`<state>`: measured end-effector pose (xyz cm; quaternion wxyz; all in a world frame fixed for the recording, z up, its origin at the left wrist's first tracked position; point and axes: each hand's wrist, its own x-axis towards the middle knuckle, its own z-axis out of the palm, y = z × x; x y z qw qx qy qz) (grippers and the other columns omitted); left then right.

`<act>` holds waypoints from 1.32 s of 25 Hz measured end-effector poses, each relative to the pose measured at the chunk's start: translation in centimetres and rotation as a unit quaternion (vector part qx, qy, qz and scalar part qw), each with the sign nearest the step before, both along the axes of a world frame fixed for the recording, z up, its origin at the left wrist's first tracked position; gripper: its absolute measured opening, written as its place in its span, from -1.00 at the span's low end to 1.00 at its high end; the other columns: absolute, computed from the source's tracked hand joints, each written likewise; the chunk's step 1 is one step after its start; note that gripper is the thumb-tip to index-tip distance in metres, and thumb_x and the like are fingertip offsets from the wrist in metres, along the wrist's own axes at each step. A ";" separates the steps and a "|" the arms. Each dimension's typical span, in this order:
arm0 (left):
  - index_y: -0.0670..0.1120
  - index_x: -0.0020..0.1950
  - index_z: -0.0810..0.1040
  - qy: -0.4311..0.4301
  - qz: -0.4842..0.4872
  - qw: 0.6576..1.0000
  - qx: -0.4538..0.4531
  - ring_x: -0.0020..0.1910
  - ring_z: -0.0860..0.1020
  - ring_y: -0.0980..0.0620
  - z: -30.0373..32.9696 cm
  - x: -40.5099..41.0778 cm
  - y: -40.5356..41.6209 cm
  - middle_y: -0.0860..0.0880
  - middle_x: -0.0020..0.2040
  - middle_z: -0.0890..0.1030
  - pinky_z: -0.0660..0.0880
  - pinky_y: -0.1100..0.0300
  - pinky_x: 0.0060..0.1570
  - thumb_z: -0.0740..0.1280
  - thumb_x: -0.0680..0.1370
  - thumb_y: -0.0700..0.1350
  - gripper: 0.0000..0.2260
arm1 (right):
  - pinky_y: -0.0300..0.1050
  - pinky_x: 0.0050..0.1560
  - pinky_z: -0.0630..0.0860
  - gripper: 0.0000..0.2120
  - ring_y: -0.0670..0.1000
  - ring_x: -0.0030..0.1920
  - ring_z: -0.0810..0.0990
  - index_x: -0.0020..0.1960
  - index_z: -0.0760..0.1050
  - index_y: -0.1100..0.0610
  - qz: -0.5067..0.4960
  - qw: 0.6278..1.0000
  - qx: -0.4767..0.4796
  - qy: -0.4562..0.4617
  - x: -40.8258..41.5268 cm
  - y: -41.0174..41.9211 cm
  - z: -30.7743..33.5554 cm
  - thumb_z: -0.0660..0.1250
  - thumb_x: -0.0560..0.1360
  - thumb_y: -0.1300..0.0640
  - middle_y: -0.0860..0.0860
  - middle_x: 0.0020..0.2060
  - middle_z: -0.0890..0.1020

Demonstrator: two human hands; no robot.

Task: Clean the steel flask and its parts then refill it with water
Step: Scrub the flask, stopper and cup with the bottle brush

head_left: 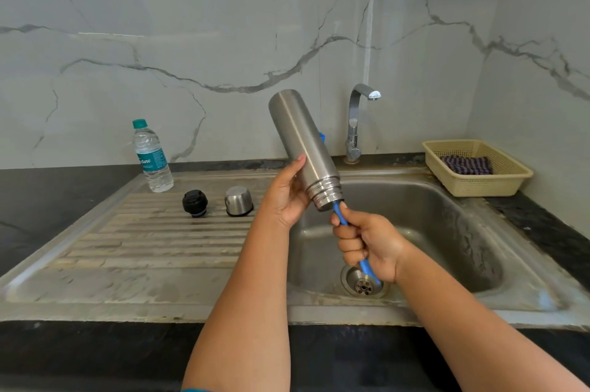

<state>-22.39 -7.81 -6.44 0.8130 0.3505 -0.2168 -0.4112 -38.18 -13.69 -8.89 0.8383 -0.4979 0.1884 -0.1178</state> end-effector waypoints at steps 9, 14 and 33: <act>-0.08 0.25 0.49 -0.067 0.136 0.982 0.114 -0.04 0.64 0.02 0.1 -1.9 -2.1 -0.06 0.03 0.66 0.60 0.13 -0.09 0.52 0.45 -0.12 -0.59 | -0.13 -0.37 0.30 -0.70 0.13 -0.34 0.50 -0.09 0.43 0.12 -0.193 0.720 -0.631 0.215 0.2 -1.2 -1.0 0.07 0.65 -0.04 0.04 -0.35 0.52; -0.17 0.11 0.52 0.012 0.014 0.998 0.067 -0.05 0.57 -0.07 0.5 -1.1 -1.2 -0.13 -0.09 0.59 0.53 -0.02 0.03 0.37 0.53 -0.20 -0.82 | -0.29 -0.61 0.04 -0.66 -0.13 -0.57 0.07 -0.22 0.40 0.13 -0.052 0.999 0.006 0.015 0.0 -0.9 -0.2 0.11 0.65 -0.02 -0.06 -0.48 0.15; -0.09 0.17 0.52 -0.043 0.147 0.982 0.108 -0.01 0.64 0.05 0.7 -1.1 -1.1 -0.05 0.05 0.67 0.60 0.12 0.02 0.53 0.43 -0.04 -0.62 | -0.08 -0.36 0.31 -0.72 0.17 -0.33 0.51 -0.10 0.45 0.14 -0.217 0.642 -0.706 0.206 -0.6 -1.8 -0.7 0.12 0.63 -0.02 0.07 -0.37 0.53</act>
